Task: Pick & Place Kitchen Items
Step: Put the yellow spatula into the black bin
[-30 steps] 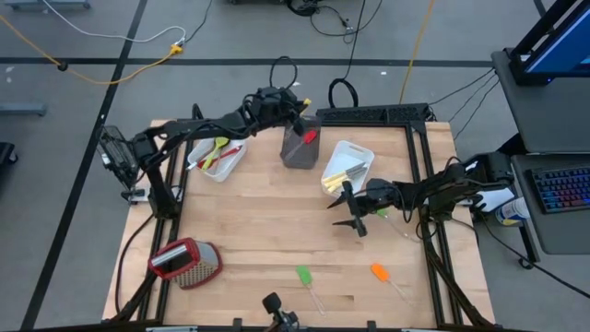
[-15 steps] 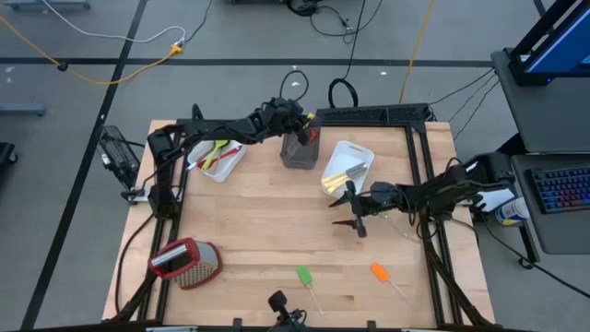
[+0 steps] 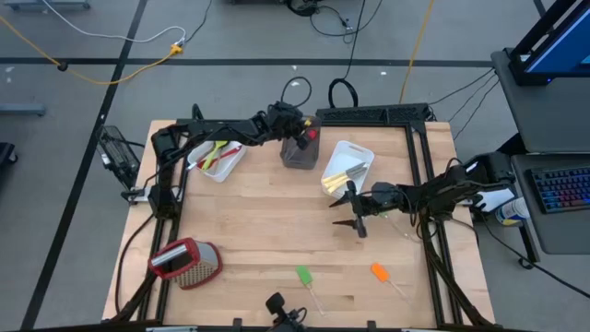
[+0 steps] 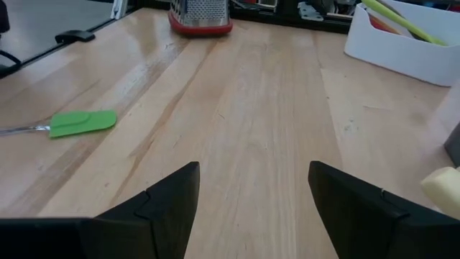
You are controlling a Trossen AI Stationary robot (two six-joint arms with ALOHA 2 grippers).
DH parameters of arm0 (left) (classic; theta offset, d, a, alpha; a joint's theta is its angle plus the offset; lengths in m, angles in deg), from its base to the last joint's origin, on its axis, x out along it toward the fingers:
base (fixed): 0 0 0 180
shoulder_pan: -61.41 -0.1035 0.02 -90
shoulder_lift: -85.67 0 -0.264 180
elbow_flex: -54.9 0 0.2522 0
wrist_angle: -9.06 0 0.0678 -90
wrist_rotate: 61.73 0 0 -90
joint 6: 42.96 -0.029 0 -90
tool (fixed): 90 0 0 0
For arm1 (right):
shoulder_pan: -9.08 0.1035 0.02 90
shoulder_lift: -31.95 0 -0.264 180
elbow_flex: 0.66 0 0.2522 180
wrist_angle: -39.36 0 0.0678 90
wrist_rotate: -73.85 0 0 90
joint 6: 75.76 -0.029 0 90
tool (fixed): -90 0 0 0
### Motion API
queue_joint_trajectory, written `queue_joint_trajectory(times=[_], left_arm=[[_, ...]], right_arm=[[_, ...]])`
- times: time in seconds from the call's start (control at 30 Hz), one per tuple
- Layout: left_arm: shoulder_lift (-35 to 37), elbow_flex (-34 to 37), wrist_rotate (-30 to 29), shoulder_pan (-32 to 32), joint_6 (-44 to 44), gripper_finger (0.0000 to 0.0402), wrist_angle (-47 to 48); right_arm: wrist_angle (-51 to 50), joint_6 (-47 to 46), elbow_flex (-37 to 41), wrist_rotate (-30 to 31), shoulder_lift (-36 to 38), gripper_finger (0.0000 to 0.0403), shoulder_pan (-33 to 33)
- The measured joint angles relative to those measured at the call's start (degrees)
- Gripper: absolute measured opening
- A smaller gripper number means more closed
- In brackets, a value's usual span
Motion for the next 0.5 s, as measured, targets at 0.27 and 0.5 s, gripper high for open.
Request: queue_joint_trajectory(times=[0.27,0.5], left_arm=[[0.03,0.0,-0.02,0.3,0.01,0.002,3.19],[0.07,0.0,-0.11,0.66,0.46,0.0016,3.69]], right_arm=[[-0.16,-1.51,0.0,-0.09,-0.02,0.0254,0.02],[-0.25,-1.54,0.0,-0.09,-0.04,0.0254,0.02]])
